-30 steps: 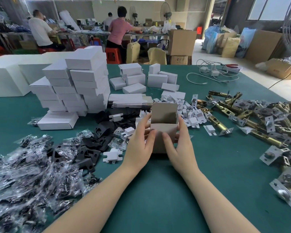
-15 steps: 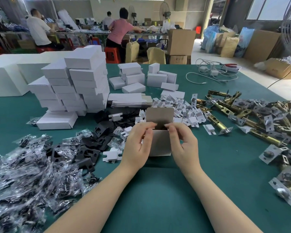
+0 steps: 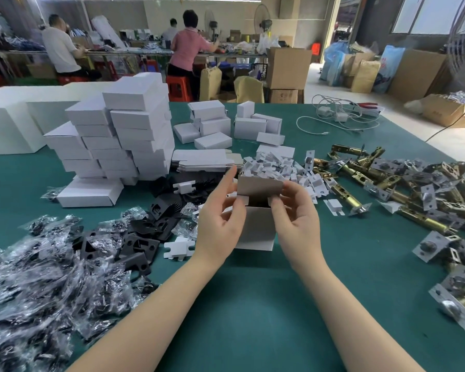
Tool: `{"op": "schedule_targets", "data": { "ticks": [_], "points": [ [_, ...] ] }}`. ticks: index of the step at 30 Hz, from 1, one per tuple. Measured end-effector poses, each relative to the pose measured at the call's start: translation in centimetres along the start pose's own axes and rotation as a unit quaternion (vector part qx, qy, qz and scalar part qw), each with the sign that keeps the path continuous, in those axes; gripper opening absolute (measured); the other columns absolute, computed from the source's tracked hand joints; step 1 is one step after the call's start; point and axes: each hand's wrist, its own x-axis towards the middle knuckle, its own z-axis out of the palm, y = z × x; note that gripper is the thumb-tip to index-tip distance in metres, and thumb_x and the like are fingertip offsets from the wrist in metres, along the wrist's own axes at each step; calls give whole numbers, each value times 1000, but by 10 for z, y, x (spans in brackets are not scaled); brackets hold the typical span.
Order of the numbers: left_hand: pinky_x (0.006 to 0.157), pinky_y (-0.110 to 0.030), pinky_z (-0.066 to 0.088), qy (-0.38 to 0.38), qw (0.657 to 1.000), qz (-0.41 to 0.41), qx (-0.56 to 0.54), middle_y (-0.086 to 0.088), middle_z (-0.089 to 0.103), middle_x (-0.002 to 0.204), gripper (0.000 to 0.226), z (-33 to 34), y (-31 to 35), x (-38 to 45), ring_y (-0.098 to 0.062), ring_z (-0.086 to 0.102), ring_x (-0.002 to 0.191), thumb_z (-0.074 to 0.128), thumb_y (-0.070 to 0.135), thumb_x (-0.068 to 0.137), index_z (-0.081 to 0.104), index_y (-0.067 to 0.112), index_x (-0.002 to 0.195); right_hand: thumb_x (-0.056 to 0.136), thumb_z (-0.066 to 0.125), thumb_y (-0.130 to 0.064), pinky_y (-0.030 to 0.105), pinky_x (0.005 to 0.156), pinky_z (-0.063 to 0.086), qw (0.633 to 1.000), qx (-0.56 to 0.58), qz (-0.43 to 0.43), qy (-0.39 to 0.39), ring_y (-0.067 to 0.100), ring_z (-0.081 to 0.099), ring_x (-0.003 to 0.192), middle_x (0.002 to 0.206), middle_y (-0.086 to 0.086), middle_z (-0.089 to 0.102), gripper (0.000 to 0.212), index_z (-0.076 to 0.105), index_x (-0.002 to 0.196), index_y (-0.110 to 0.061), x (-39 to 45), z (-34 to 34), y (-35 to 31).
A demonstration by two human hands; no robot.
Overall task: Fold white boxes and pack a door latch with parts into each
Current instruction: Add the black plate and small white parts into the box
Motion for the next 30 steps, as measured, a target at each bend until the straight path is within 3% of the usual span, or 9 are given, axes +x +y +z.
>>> {"op": "schedule_targets", "data": {
  "ticks": [3, 6, 10, 13, 15, 17, 20, 25, 30],
  "points": [
    [81, -11, 48, -20, 994, 71, 84, 28, 59, 120, 43, -3, -3, -2, -10, 63, 106, 46, 25, 95, 52, 52, 129, 92, 57, -18, 20, 84, 49, 998, -35, -44, -11, 5, 63, 95, 100, -21, 65, 29, 56, 102, -45, 0, -3, -2],
    [81, -12, 47, -28, 988, 103, 112, 23, 59, 116, 26, -5, -7, -5, -8, 63, 102, 46, 20, 98, 57, 30, 119, 90, 55, -12, 11, 84, 45, 993, -71, -92, -24, 2, 62, 98, 103, -26, 63, 33, 54, 102, -43, -2, -7, -2],
    [92, -17, 45, -40, 973, 158, 166, 4, 60, 115, 20, -9, -16, -6, -4, 57, 113, 46, 12, 99, 60, 2, 110, 90, 61, -5, 31, 91, 52, 987, -102, -113, -51, 8, 63, 103, 109, -20, 65, 37, 55, 99, -40, -2, -14, 5],
    [96, -26, 48, -65, 965, 179, 179, -1, 59, 122, 19, -13, -19, -7, -2, 51, 124, 47, 10, 95, 56, 9, 112, 87, 71, -15, 28, 95, 50, 985, -107, -116, -64, 5, 61, 110, 118, -20, 62, 33, 52, 98, -40, -6, -15, 7],
    [96, -34, 51, -80, 964, 178, 182, -3, 57, 128, 22, -15, -21, -9, -4, 49, 129, 52, 16, 94, 55, 10, 115, 88, 67, -31, 25, 95, 49, 986, -104, -111, -64, 1, 60, 112, 121, -20, 60, 17, 54, 97, -34, -8, -14, 6],
    [95, -35, 52, -77, 966, 168, 182, -2, 57, 131, 27, -15, -21, -11, -6, 50, 129, 55, 25, 94, 56, 8, 116, 90, 60, -39, 27, 93, 50, 986, -114, -111, -54, -2, 59, 112, 122, -20, 60, 16, 56, 98, -26, -9, -13, 7],
    [92, -24, 51, -59, 974, 143, 165, 4, 57, 132, 23, -12, -18, -13, -2, 53, 125, 50, 30, 97, 55, 15, 115, 92, 60, -32, 24, 93, 49, 983, -132, -118, -51, -1, 58, 114, 123, -23, 58, 12, 56, 102, -27, -10, -12, 9],
    [90, -25, 52, -56, 970, 157, 175, -2, 61, 127, 20, -10, -18, -12, -9, 56, 121, 52, 19, 97, 57, 7, 111, 92, 60, -20, 23, 95, 47, 975, -158, -143, -65, -1, 56, 115, 123, -13, 59, 17, 59, 109, -16, -8, -14, 14],
    [86, -14, 47, -13, 974, 145, 173, 7, 64, 111, 26, -5, -13, -10, 0, 60, 101, 54, 24, 96, 61, 6, 113, 91, 61, -20, 11, 85, 44, 980, -137, -140, -38, -3, 57, 97, 105, -16, 61, 20, 59, 111, -24, -5, -9, 11]
  ]
}}
